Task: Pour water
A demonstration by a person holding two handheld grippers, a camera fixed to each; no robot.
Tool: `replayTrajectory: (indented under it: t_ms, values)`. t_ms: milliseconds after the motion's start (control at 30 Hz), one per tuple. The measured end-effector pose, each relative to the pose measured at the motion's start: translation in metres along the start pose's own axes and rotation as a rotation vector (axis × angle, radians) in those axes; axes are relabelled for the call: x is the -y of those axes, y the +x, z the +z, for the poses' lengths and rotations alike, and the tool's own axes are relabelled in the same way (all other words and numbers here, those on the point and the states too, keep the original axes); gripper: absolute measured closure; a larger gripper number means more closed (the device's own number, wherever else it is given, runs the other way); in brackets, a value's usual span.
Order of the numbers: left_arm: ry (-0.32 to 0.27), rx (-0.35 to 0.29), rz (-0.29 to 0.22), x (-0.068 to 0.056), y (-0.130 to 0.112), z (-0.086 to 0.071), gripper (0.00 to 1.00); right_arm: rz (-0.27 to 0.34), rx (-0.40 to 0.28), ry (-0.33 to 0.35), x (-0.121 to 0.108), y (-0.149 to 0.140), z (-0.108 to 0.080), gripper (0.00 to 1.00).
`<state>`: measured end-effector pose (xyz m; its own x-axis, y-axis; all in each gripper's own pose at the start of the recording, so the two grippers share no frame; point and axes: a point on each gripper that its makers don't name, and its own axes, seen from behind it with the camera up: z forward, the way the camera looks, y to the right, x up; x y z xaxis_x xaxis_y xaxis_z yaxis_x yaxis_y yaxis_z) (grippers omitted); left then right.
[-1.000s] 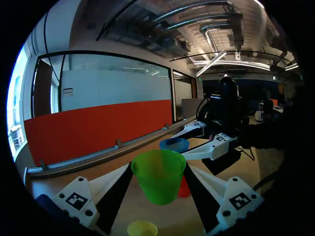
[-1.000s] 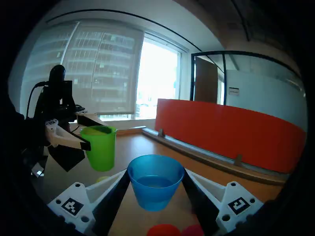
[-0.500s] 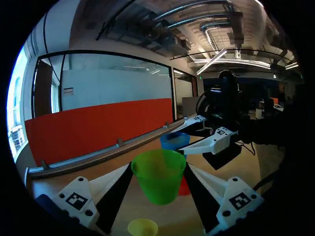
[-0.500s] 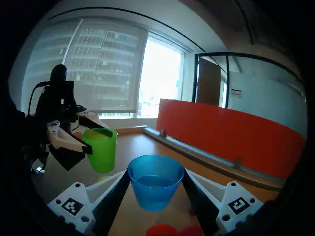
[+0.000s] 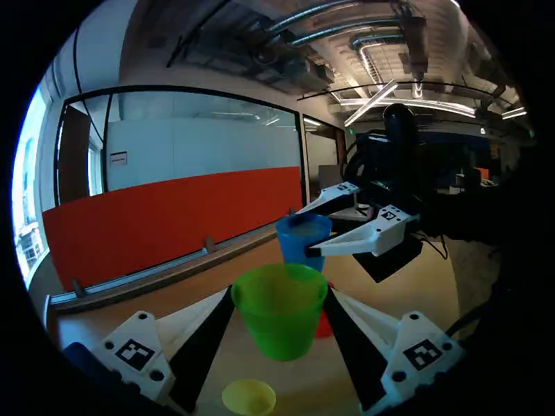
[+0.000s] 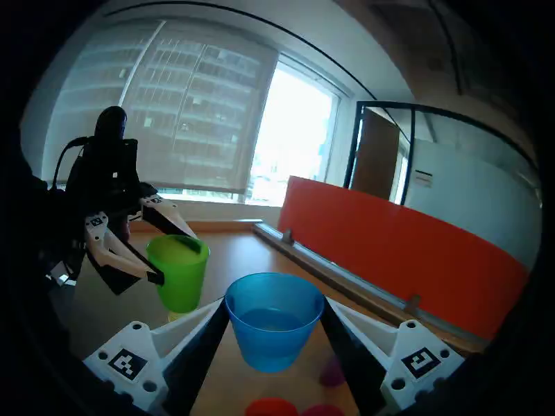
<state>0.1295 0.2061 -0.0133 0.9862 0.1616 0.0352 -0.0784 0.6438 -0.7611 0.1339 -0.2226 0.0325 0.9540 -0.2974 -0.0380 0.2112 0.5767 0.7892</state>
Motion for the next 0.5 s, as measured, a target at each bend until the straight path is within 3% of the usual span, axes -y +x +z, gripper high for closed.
replayTrajectory:
  t_ms: [500]
  values:
    - [0.000, 0.007, -0.007, 0.0028, -0.0082, -0.0002, 0.11, -0.132, 0.020, 0.025, 0.0001, 0.0088, 0.0019, 0.07]
